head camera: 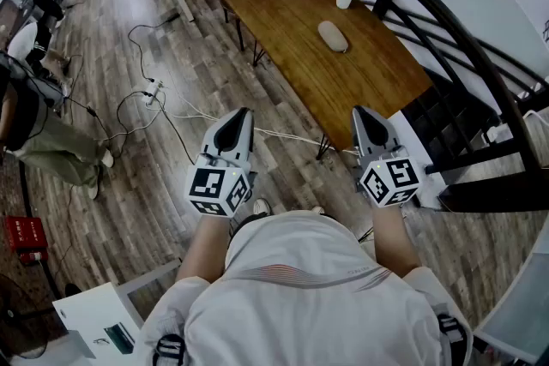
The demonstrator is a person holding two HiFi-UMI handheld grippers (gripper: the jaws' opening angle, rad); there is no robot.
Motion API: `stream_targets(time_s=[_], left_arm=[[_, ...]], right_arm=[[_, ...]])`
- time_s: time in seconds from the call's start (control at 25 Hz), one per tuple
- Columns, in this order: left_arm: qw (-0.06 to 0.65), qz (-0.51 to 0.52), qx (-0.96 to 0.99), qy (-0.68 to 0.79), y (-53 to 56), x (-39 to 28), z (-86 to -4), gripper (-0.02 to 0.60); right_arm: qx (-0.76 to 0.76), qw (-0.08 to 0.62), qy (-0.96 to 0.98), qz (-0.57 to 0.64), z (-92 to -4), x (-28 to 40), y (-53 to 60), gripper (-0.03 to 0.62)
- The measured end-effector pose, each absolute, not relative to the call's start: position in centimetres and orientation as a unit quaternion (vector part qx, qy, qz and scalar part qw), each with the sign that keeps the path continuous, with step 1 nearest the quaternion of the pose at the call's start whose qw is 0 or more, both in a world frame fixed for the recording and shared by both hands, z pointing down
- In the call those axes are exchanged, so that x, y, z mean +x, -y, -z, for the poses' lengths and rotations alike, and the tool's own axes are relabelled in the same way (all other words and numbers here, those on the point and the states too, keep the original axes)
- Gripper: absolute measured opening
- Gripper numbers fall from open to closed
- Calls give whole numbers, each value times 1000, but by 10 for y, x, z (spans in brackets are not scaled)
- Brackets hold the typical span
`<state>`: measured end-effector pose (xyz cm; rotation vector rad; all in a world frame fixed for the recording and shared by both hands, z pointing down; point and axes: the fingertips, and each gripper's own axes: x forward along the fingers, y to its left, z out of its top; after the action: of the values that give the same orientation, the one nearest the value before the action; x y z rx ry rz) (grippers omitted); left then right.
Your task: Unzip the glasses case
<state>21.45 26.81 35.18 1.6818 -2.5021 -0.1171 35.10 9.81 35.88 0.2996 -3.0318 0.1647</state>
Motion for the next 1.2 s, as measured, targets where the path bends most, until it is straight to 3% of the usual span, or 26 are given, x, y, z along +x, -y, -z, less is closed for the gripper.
stream_targets(time_s=[0.64, 1.2], left_arm=[[75, 32, 560, 825, -275, 215, -358, 23], [84, 31, 562, 822, -325, 149, -370, 23]], right_arm=[[91, 60, 992, -59, -370, 349, -112, 52], [99, 55, 991, -71, -381, 281, -149, 51]])
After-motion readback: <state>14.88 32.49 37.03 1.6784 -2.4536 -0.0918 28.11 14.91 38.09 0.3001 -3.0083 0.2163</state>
